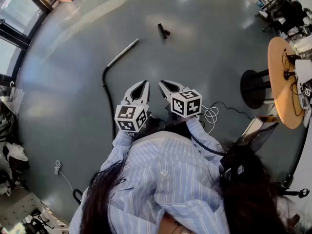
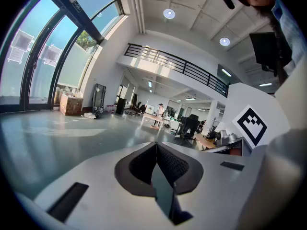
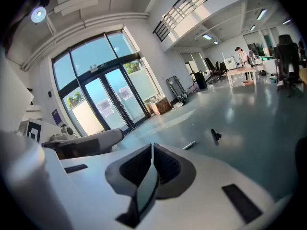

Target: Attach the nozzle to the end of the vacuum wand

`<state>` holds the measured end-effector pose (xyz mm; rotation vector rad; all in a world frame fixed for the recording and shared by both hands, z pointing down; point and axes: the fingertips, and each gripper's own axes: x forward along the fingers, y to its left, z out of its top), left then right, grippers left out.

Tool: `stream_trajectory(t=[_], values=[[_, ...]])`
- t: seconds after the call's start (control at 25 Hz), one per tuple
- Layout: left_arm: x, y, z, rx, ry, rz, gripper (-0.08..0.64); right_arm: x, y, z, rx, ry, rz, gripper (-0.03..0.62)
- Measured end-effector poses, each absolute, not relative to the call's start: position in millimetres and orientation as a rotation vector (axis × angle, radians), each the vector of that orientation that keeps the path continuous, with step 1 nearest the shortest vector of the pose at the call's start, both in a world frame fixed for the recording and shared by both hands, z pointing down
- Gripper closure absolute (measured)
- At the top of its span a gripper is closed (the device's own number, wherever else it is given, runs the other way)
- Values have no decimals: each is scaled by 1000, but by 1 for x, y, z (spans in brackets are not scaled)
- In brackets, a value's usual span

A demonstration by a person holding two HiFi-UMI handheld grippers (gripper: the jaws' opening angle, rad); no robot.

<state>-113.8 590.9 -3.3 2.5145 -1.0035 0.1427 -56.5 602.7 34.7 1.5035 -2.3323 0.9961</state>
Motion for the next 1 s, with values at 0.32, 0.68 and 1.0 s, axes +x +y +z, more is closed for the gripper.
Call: stream_trajectory(t=[0.32,0.68,1.0], values=[[-114,583,-1,2516,-1000,138,554,-55,595,41,1506,-2316,1013,572],[-124,579,2,2499,-992,122,554,-53,589,42,1581,-2316,1081,572],[-124,575,13,2454,-967,123,554,-41,592,53,1610,-2256,1153,572]])
